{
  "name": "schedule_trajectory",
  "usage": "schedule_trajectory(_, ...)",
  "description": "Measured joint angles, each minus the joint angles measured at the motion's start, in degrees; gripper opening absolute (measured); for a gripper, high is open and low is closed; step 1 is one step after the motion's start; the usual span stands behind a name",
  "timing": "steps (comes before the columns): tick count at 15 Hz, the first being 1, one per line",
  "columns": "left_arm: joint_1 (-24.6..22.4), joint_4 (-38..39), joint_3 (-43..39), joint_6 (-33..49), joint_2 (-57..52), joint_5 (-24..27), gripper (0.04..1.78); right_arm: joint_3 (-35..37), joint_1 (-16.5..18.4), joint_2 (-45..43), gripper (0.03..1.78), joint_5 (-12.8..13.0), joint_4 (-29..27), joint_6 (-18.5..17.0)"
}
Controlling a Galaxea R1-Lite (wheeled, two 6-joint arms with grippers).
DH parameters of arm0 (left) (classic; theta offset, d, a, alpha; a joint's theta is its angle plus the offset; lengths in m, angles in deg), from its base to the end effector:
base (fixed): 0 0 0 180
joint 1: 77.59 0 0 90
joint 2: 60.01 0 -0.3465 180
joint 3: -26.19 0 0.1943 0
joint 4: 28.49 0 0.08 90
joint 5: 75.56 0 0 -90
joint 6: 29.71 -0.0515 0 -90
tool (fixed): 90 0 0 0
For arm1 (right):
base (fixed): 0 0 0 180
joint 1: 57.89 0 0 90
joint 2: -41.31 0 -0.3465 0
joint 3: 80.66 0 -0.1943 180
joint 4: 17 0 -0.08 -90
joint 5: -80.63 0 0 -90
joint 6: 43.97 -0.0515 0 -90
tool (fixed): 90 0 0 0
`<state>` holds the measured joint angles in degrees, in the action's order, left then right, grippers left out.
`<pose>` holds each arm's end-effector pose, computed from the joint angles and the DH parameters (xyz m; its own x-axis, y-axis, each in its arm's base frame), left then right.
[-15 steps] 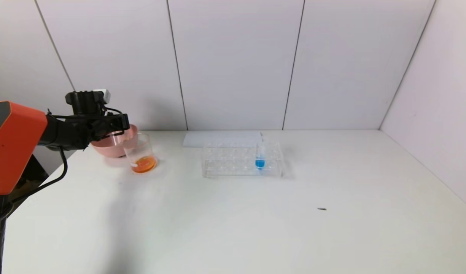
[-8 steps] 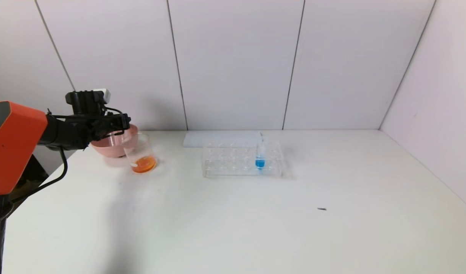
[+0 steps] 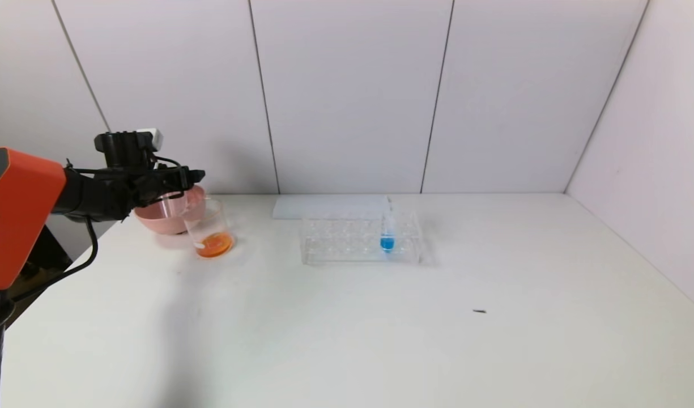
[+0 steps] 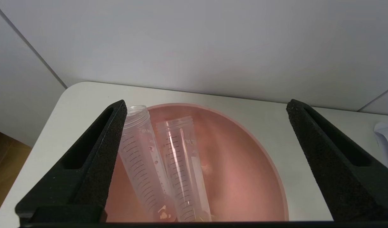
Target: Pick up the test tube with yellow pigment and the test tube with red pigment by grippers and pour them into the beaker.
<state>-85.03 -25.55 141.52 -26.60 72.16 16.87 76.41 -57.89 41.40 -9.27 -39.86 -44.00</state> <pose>0.5419 0.0686 0.1689 0.9672 0.0835 -0.2400 -0.1014 0.9929 -0.0628 -0.0359 -0.0001 0.0759 1.0000 -0.0017 -0.0003 0.0017 1.0000 0.0005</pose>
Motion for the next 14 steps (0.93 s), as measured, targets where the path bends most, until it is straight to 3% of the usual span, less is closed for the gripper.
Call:
schedule_trajectory(8,0.8,0.5,-6.9,-0.5,-11.6,0.0,1.76,0.0,0.0,0.0,1.7,0.0,0.0,0.0)
schedule_trajectory(14,1.0,-0.8,-16.7,-2.7,-25.4,0.3,1.76,0.0,0.0,0.0,1.7,0.0,0.0,0.0)
